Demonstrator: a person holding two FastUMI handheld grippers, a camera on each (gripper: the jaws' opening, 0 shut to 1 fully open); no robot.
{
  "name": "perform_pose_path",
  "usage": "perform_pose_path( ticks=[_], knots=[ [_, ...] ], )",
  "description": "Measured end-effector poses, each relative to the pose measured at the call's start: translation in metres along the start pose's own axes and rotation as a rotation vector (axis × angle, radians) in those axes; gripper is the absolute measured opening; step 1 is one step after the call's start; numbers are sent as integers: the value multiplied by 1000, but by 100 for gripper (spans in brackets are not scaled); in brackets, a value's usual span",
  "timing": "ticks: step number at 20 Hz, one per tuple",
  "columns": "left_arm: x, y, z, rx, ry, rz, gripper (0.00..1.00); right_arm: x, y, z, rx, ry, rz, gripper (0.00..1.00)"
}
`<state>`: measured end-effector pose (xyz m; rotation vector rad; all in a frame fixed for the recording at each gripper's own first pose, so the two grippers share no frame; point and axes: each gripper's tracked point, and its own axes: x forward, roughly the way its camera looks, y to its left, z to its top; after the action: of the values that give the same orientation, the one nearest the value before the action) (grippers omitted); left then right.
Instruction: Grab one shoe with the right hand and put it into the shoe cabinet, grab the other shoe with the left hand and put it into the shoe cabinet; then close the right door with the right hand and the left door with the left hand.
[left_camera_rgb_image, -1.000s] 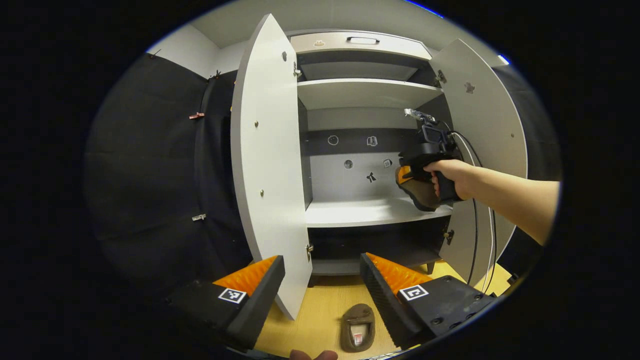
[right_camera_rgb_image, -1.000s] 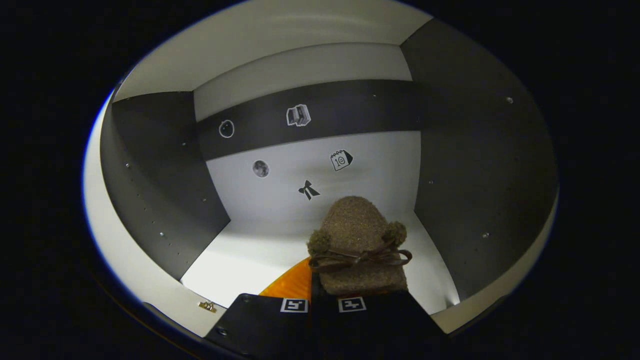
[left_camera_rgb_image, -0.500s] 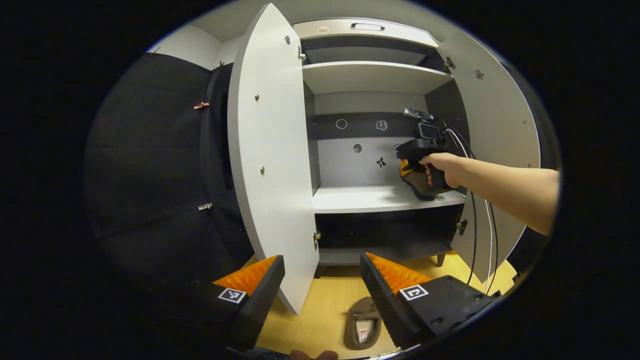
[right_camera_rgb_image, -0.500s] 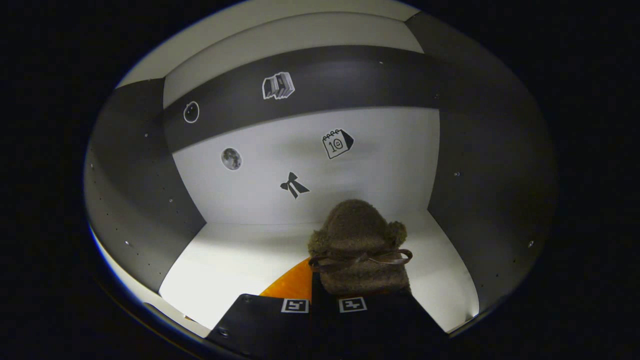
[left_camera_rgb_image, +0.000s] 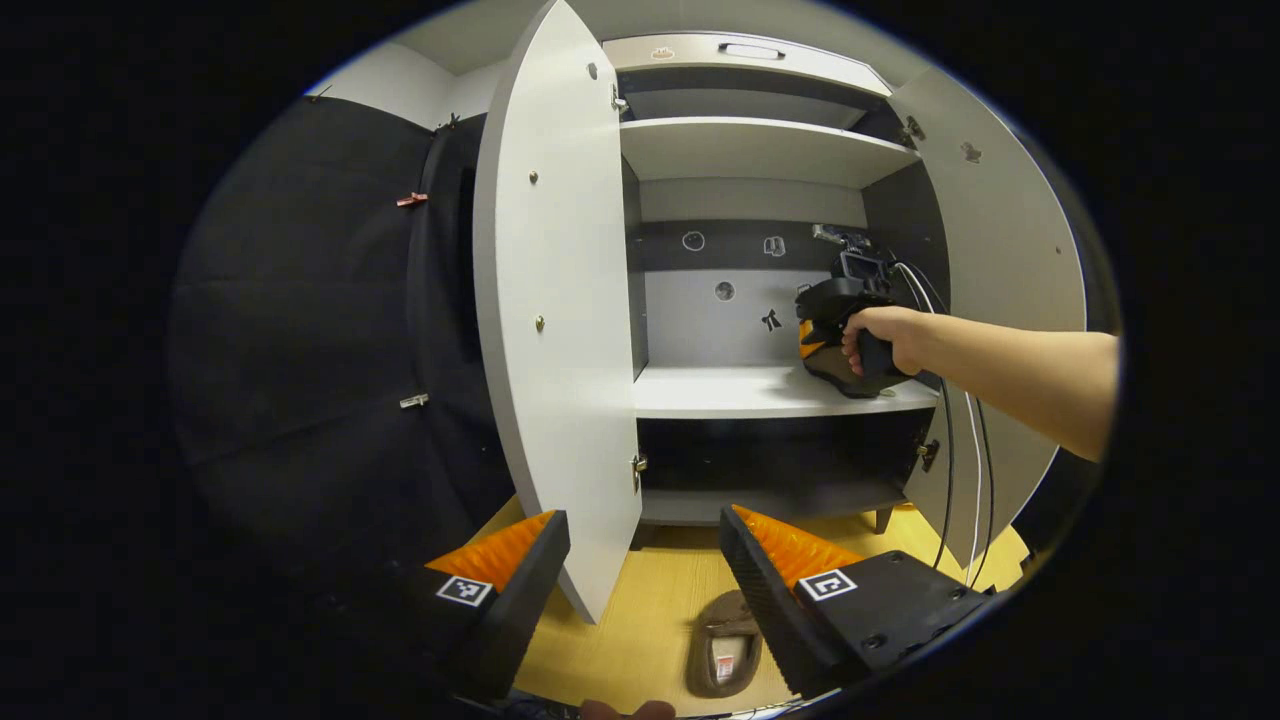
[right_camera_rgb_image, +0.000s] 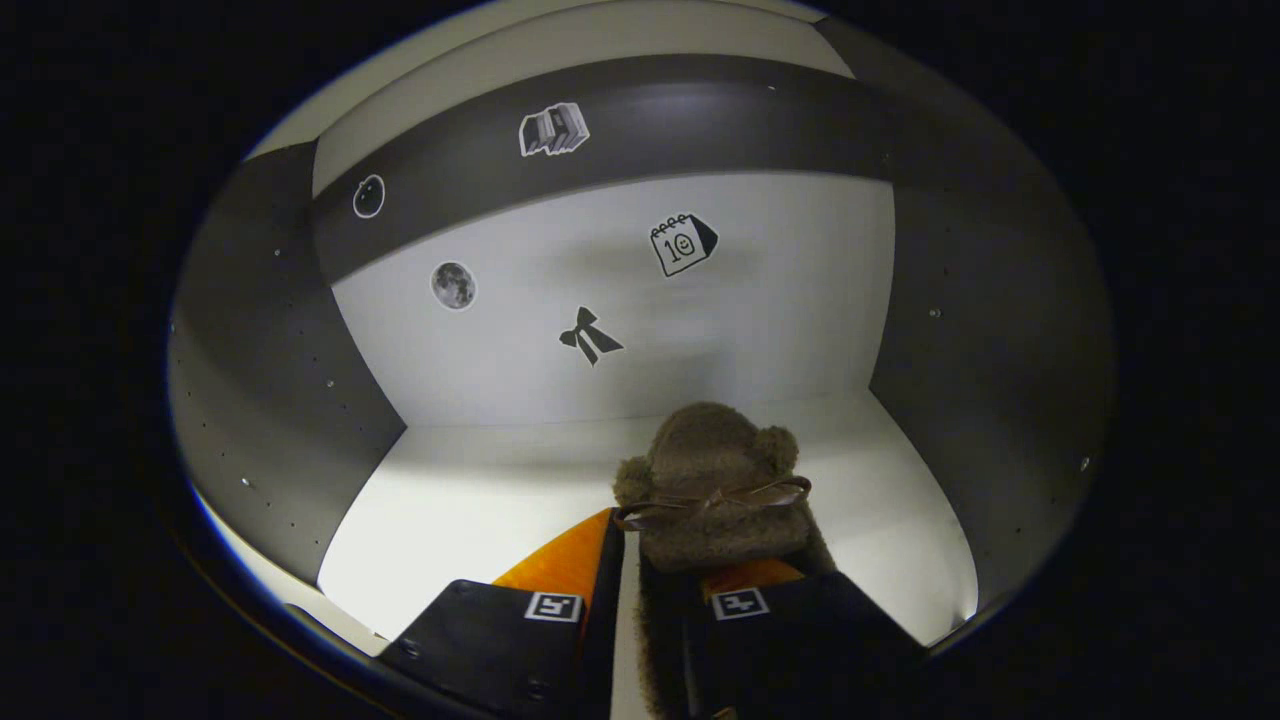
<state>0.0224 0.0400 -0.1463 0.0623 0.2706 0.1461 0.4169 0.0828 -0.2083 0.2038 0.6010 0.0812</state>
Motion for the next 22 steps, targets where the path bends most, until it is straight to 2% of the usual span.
perform_pose_path(
  ticks=[1, 3, 6, 8, 9, 10, 14, 17, 22],
  knots=[
    [0, 0, 1, 1, -3, -1, 95, -5, 2, 1, 1, -1, 4, 39],
    [-2, -2, 4, -1, -10, -8, 95, -18, 6, 0, -12, 0, 21, 41],
    [-7, -3, 11, 8, -21, -25, 95, -40, 11, -1, -44, -4, 44, 64],
    [-9, -6, 12, 11, -30, -44, 95, -57, 14, -1, -64, -18, 63, 74],
    [-11, -8, 12, 10, -31, -59, 95, -67, 16, 0, -64, -29, 79, 83],
    [-10, -10, 11, 8, -30, -73, 95, -79, 20, 1, -65, -42, 101, 87],
    [-10, -15, -3, 21, -25, -114, 95, -142, 23, 21, -95, -179, 132, 95],
    [-10, -20, -22, 2, -4, -158, 96, -196, 20, 32, -103, -287, 121, 98],
    [-5, -39, -95, -20, 133, -276, 96, -292, 9, 21, -138, -452, 92, 98]
  ],
)
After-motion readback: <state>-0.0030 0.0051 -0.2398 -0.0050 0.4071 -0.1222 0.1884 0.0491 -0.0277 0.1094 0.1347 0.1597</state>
